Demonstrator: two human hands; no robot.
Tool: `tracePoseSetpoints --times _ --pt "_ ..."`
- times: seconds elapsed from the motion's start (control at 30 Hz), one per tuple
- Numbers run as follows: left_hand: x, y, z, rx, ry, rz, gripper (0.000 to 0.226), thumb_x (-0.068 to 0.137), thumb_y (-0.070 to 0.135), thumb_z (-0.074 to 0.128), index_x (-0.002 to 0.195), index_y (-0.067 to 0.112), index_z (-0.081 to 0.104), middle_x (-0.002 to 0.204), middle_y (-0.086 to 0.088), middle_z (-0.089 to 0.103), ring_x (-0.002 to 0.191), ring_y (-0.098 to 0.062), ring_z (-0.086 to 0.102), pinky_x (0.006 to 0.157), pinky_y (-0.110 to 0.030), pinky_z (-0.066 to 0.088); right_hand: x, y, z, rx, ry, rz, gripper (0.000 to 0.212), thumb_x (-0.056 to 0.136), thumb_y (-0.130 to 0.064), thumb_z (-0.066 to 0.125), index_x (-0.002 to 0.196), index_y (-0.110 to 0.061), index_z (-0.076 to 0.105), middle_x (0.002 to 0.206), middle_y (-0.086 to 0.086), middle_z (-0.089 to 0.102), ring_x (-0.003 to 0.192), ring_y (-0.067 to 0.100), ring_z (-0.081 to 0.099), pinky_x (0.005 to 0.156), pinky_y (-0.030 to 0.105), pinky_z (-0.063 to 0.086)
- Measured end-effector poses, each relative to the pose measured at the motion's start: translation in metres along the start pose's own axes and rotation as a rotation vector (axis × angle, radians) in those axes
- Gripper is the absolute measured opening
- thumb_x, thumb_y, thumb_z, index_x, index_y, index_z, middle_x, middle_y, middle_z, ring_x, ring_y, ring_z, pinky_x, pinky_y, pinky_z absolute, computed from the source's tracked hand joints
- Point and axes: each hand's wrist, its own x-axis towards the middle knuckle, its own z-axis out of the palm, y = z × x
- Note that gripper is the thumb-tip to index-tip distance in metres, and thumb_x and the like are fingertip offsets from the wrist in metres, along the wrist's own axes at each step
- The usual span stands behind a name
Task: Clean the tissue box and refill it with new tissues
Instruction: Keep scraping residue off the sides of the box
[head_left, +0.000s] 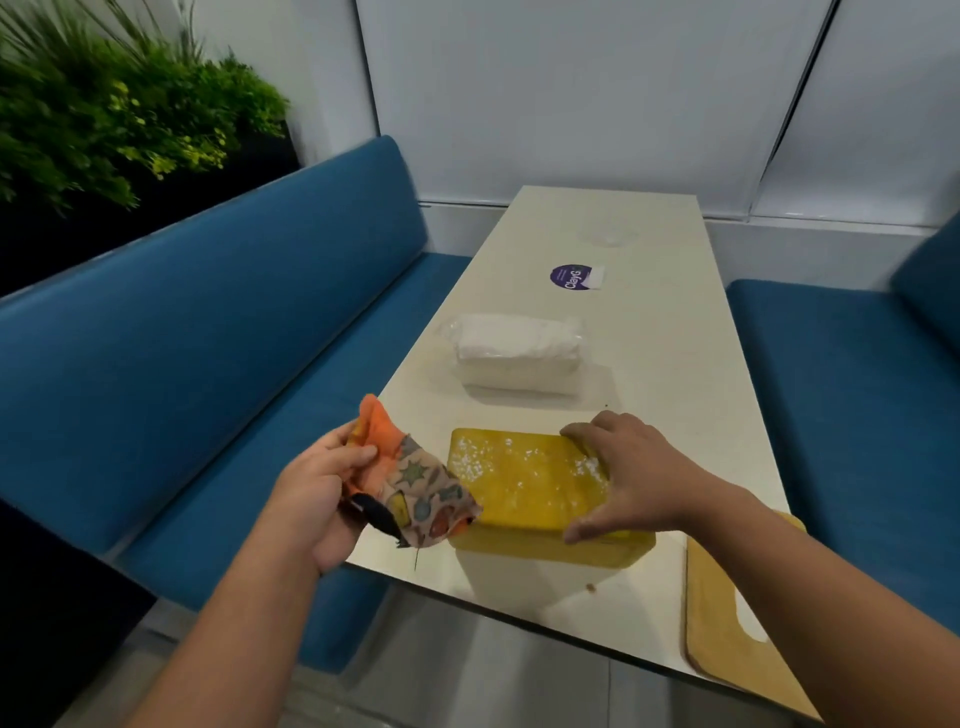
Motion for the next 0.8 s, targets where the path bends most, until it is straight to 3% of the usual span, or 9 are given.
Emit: tracePoseSetpoints --times 0.07,0.2,0.33,0.4,0.47,0.53,0.6,0.67,0.8 --pt "0.002 0.003 0.002 -0.061 0.004 0.079 0.036 0.091 -0.007 0.037 0.110 0.011 0.062 0.101 -0.009 0.070 0.087 -0.021 0.069 0.073 -0.039 0.056 0.001 -0.002 0.001 -0.121 0.019 -0.026 0.118 0.051 -0.083 0.070 0.148 -0.032 0.027 0.130 -0.007 0.041 0.118 0.016 0.039 0.101 0.032 0.034" --pt "0.003 0.001 0.008 -0.059 -0.064 0.214 0.047 0.091 -0.014 0.028 0.109 0.015 0.060 0.091 0.000 0.068 0.088 -0.014 0.065 0.080 -0.032 0.054 0.002 -0.003 0.005 -0.121 0.027 -0.018 0.117 0.053 -0.082 0.070 0.149 -0.031 0.026 0.130 -0.005 0.041 0.117 0.018 0.039 0.101 0.031 0.034" --pt "0.000 -0.028 0.016 0.342 -0.084 0.328 0.052 0.088 -0.020 0.031 0.103 0.018 0.063 0.098 0.005 0.068 0.093 -0.011 0.063 0.079 -0.026 0.052 -0.001 -0.004 0.007 -0.108 0.026 -0.011 0.115 0.055 -0.079 0.071 0.149 -0.030 0.025 0.133 -0.004 0.039 0.119 0.018 0.037 0.102 0.032 0.033" --pt "-0.003 -0.039 0.014 0.463 -0.111 0.408 0.051 0.087 -0.022 0.033 0.094 0.018 0.065 0.100 0.003 0.068 0.091 -0.011 0.064 0.070 -0.024 0.055 -0.003 -0.004 0.008 -0.107 0.023 -0.010 0.115 0.056 -0.079 0.070 0.149 -0.030 0.024 0.134 -0.003 0.038 0.121 0.018 0.036 0.103 0.032 0.032" --pt "-0.008 -0.043 0.010 0.562 -0.223 0.524 0.050 0.081 -0.026 0.035 0.082 0.015 0.063 0.084 -0.006 0.067 0.078 -0.019 0.064 0.060 -0.024 0.052 -0.003 -0.004 0.008 -0.104 0.021 -0.004 0.115 0.056 -0.079 0.070 0.149 -0.030 0.023 0.135 -0.004 0.037 0.121 0.018 0.035 0.103 0.032 0.032" --pt "-0.012 -0.044 0.005 0.755 -0.378 0.732 0.044 0.075 -0.023 0.040 0.083 0.015 0.063 0.075 -0.003 0.066 0.073 -0.020 0.065 0.065 -0.031 0.054 -0.003 -0.005 0.008 -0.098 0.021 0.000 0.116 0.056 -0.079 0.070 0.149 -0.030 0.023 0.134 -0.004 0.037 0.121 0.019 0.035 0.104 0.033 0.032" --pt "-0.011 -0.046 0.000 1.026 -0.500 0.953 0.033 0.073 -0.009 0.045 0.086 0.015 0.063 0.087 0.009 0.067 0.093 -0.018 0.063 0.082 -0.033 0.052 -0.003 -0.005 0.008 -0.088 0.021 0.003 0.116 0.056 -0.079 0.071 0.149 -0.030 0.023 0.134 -0.004 0.037 0.121 0.018 0.035 0.104 0.033 0.032" --pt "-0.009 -0.052 -0.008 1.230 -0.515 1.063 0.028 0.075 0.006 0.045 0.091 0.020 0.063 0.107 0.017 0.065 0.116 -0.012 0.054 0.099 -0.026 0.043 -0.004 -0.005 0.008 -0.081 0.019 0.003 0.115 0.056 -0.078 0.071 0.149 -0.029 0.023 0.134 -0.003 0.037 0.121 0.018 0.035 0.104 0.032 0.032" --pt "-0.014 -0.057 -0.017 1.309 -0.567 0.980 0.041 0.076 0.020 0.047 0.113 0.026 0.063 0.136 0.015 0.054 0.137 -0.010 0.037 0.109 -0.029 0.035 -0.004 -0.006 0.007 -0.062 0.010 0.014 0.114 0.058 -0.077 0.072 0.149 -0.029 0.023 0.135 -0.003 0.036 0.122 0.018 0.034 0.104 0.032 0.032"
